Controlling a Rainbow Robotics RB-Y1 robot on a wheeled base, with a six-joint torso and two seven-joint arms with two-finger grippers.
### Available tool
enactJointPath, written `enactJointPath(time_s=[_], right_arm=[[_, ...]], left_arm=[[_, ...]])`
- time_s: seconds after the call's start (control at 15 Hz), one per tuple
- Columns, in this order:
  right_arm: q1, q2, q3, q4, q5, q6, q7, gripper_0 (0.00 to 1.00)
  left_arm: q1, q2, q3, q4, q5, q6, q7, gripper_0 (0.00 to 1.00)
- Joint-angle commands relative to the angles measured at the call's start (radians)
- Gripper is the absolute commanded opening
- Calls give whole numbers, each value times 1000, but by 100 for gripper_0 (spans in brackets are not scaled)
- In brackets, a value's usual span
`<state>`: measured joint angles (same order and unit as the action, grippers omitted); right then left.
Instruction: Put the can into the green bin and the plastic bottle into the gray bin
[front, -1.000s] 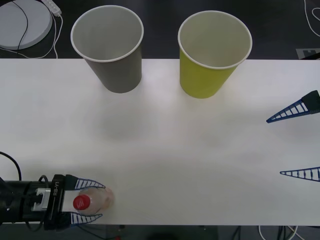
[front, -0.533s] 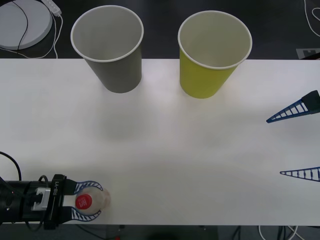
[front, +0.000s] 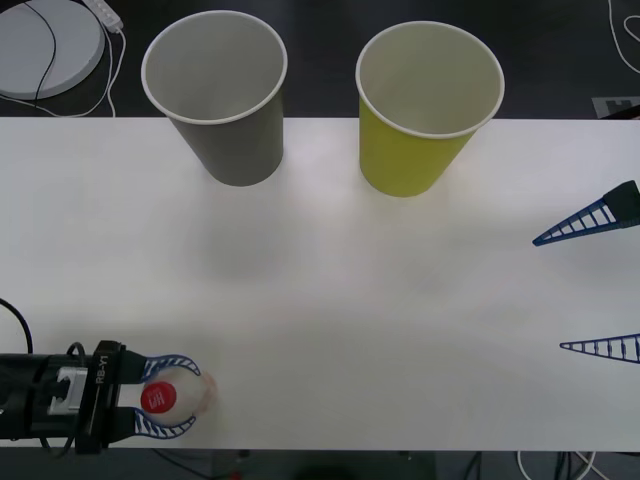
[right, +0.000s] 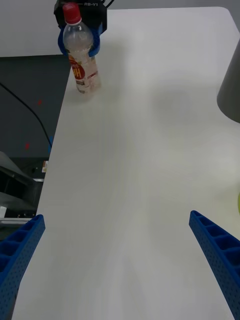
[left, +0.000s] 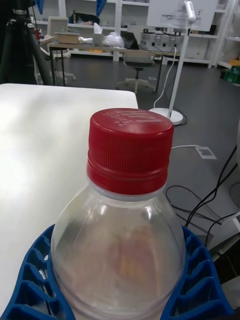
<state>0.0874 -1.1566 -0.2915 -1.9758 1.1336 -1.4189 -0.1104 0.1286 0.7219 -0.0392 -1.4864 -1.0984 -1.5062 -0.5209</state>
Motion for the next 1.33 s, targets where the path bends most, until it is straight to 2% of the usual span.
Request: enactJointPath(time_s=[0.07,0.4,0.67,0.93,1.33], right_arm=[[0,0,0,0,0,0,0,100],[0,0,0,0,0,0,0,100],[0,0,0,0,0,0,0,100],[0,0,0,0,0,0,0,100],[0,0,0,0,0,0,0,100]], left_arm=[[20,17,21,-43,12,4,24,0],[108,34,78,-153,55,115,76,0],[140,63,114,-166,152,159,105,0],[168,67,194,-183,178,216,139,0],[246,76,209,-298,233,477,205,0]])
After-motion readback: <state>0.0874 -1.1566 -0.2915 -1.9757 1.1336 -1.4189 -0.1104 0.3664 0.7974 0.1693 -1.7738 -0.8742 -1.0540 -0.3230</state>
